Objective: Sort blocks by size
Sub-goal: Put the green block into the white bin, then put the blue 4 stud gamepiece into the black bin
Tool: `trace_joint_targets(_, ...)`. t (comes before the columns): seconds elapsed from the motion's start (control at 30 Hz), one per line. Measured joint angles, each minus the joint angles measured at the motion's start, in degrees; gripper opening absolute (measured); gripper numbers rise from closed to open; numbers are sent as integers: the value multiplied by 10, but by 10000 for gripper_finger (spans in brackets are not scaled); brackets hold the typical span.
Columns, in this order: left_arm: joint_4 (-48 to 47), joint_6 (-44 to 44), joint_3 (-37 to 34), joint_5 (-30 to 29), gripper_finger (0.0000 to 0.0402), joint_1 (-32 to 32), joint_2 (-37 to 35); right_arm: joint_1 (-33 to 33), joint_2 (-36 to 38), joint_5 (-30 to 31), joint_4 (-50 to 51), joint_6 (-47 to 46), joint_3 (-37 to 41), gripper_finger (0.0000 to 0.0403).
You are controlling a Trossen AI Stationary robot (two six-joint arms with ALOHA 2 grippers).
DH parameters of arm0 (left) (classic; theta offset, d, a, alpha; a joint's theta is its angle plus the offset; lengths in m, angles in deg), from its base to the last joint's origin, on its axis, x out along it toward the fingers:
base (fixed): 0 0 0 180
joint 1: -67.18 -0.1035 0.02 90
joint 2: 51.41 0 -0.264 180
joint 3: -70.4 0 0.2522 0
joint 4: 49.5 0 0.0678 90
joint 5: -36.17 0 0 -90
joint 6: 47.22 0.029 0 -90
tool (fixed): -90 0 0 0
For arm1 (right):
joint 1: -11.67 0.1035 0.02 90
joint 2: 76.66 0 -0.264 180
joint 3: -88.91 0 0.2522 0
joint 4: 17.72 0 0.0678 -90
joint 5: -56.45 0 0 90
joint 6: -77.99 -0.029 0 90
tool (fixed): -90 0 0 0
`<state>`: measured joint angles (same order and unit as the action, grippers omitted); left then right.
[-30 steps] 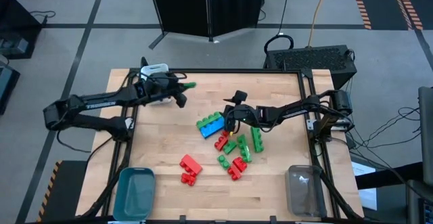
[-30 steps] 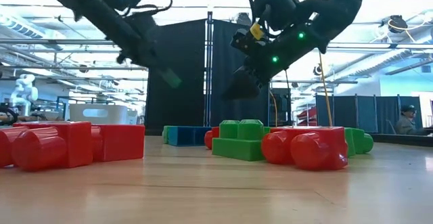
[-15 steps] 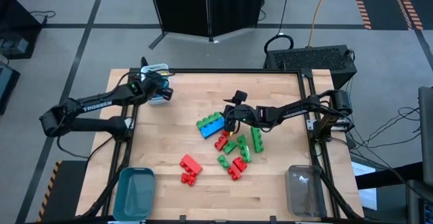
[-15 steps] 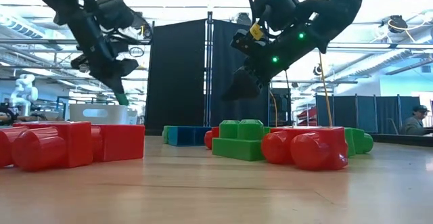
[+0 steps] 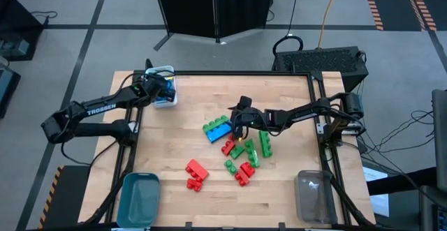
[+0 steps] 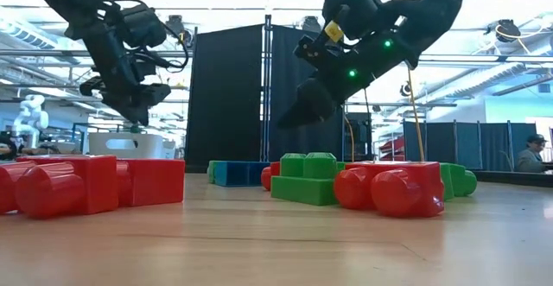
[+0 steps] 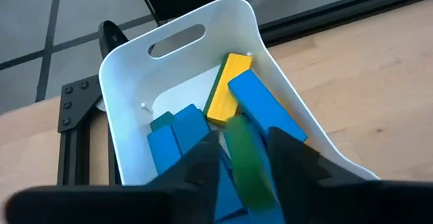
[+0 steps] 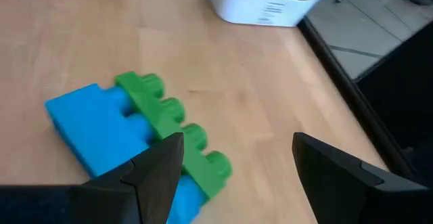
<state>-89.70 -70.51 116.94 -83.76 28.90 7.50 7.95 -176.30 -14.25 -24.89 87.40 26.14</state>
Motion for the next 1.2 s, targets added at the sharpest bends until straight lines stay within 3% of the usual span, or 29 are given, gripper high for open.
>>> trace_joint_targets(0.23,1,-4,0,1,180,0,0,0,0,-45,2,0,0,263)
trace_joint_targets(0.63,4,2,27,12,185,27,-5,2,0,-77,3,-59,-5,263)
trace_joint_targets(0.93,35,20,53,14,185,105,-39,44,0,-12,10,-52,-20,263)
trace_joint_targets(1.2,157,60,54,83,185,183,-43,63,0,19,38,-47,-21,263)
